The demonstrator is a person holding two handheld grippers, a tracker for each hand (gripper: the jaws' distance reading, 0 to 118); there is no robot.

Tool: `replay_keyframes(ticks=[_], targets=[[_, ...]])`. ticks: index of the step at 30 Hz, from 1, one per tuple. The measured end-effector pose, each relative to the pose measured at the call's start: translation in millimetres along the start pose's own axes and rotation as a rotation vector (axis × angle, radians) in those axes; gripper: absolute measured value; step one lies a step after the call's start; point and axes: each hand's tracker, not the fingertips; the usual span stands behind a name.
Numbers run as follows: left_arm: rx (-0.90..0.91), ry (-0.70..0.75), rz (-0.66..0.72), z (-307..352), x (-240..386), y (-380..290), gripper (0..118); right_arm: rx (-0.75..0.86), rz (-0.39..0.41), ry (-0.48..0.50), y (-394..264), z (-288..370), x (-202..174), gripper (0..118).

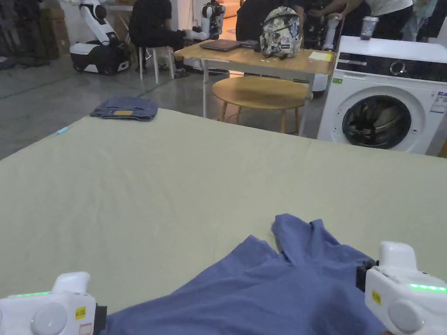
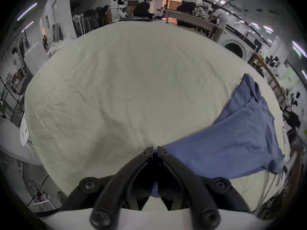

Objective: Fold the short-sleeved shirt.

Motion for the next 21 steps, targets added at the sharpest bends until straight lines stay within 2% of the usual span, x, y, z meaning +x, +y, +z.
replay_keyframes(ticks=[1, 4, 5, 6, 9, 12, 15, 16, 17, 18, 19, 20, 21], targets=[[0.001, 0.001, -0.001, 2.3, 6.3, -1.8, 0, -0.023, 0.012, -0.003, 12.6, -14.1, 4.4, 15], [0.008, -0.014, 0.023, 4.3, 4.6, -2.5, 0, -0.124, 0.078, 0.021, 49.5, -54.6, 17.8, 64], [0.011, -0.013, 0.029, 3.7, 6.6, -2.8, 0, -0.16, 0.096, 0.026, 56.9, -68.8, 21.6, 70], [0.023, -0.012, 0.037, 4.8, 5.7, -3.9, 0, -0.198, 0.107, 0.042, 62.5, -83.6, 27.7, 71], [0.025, -0.014, 0.061, 6.0, 3.4, -4.8, 0, -0.297, 0.132, 0.063, 70.9, -117.7, 41.0, 70], [0.023, -0.007, 0.07, 7.5, 0.2, -5.5, 0, -0.364, 0.126, 0.126, 65.2, -140.6, 50.9, 70], [0.021, -0.01, 0.079, 7.1, -1.9, -6.5, 0, -0.462, 0.121, 0.188, 52.4, -161.1, 53.1, 71], [0.023, -0.01, 0.083, 7.4, -1.7, -7.2, 0, -0.451, 0.14, 0.177, 49.2, -162.1, 50.7, 69], [0.023, -0.01, 0.084, 7.7, -1.2, -7.5, 0, -0.408, 0.174, 0.155, 49.2, -157.4, 48.0, 63], [0.021, -0.011, 0.084, 7.7, -0.5, -7.7, 0, -0.415, 0.178, 0.158, 49.1, -156.9, 46.2, 52], [0.022, -0.01, 0.08, 7.6, 1.1, -7.9, 0, -0.421, 0.173, 0.161, 49.0, -155.3, 43.7, 25], [0.023, -0.005, 0.073, 7.1, 2.8, -7.7, 0, -0.425, 0.161, 0.179, 50.3, -154.4, 43.8, 4], [0.019, -0.001, 0.064, 5.2, 3.0, -7.0, 0, -0.43, 0.142, 0.197, 51.6, -153.8, 42.8, 4]])
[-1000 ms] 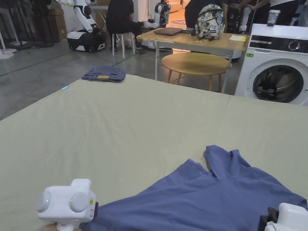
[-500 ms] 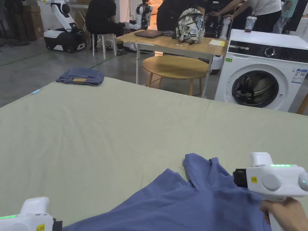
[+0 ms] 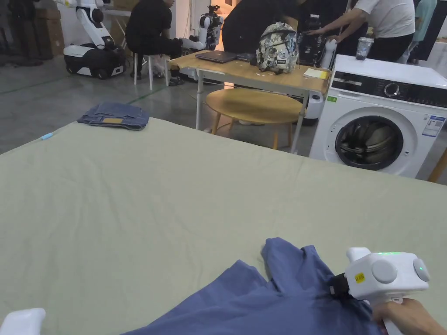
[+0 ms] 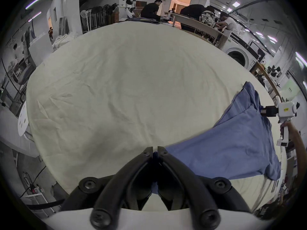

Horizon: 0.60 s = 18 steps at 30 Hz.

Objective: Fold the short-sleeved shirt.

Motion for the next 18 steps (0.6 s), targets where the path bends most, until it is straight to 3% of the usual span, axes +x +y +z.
replay_keyframes(ticks=[5, 10, 18], targets=[[0.015, -0.005, -0.009, 1.8, 3.3, -0.4, 0, 0.049, 0.059, -0.089, -11.5, 14.2, -24.5, 4], [0.054, -0.008, -0.021, 14.9, 2.7, 1.3, 0, 0.202, -0.022, -0.145, -19.5, 43.8, -27.4, 3], [0.205, -0.06, -0.071, 52.9, 10.6, 22.8, 0, 0.417, -0.036, -0.265, -38.6, 143.4, -41.1, 3]])
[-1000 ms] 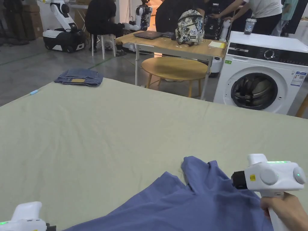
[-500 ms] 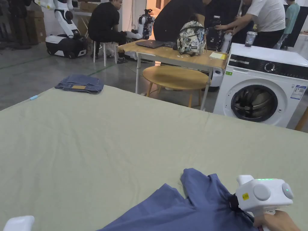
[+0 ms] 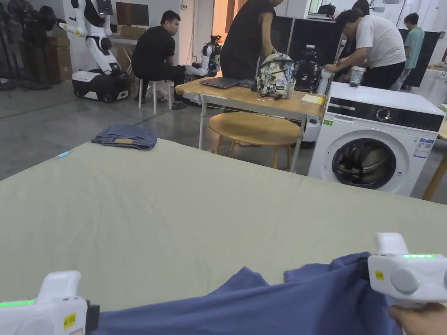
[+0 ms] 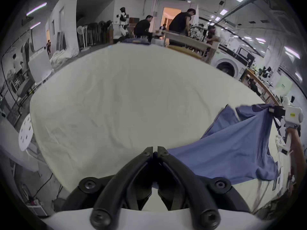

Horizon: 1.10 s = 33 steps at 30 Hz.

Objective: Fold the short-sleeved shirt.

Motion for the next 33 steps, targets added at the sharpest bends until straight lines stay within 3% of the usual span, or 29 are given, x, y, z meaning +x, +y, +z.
replay_keyframes(ticks=[15, 33], targets=[[0.276, -0.108, -0.17, 61.5, 93.6, 145.9, 0, 0.298, -0.188, -0.196, 61.6, 162.3, 92.2, 3], [0.478, -0.156, -0.245, 100.8, 204.9, 311.7, 0, 0.478, -0.268, -0.348, 146.6, 223.9, 163.1, 3]])
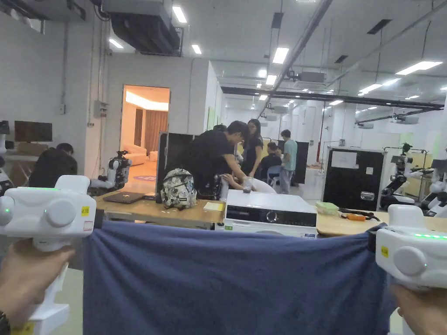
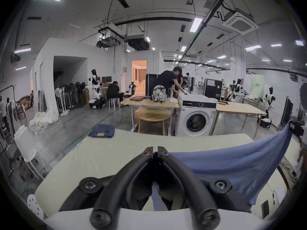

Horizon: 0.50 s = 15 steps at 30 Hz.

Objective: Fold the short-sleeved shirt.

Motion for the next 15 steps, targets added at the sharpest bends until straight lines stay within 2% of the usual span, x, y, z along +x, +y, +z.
replay_keyframes(ticks=[5, 15], targets=[[0.038, 0.017, -0.017, -3.9, 9.0, 36.1, 0, 0.036, -0.012, -0.014, 34.9, -8.3, -3.9, 3], [0.137, 0.062, -0.031, -10.1, 10.1, 101.0, 0, 0.151, 0.032, -0.025, 104.9, -35.4, -22.6, 3]])
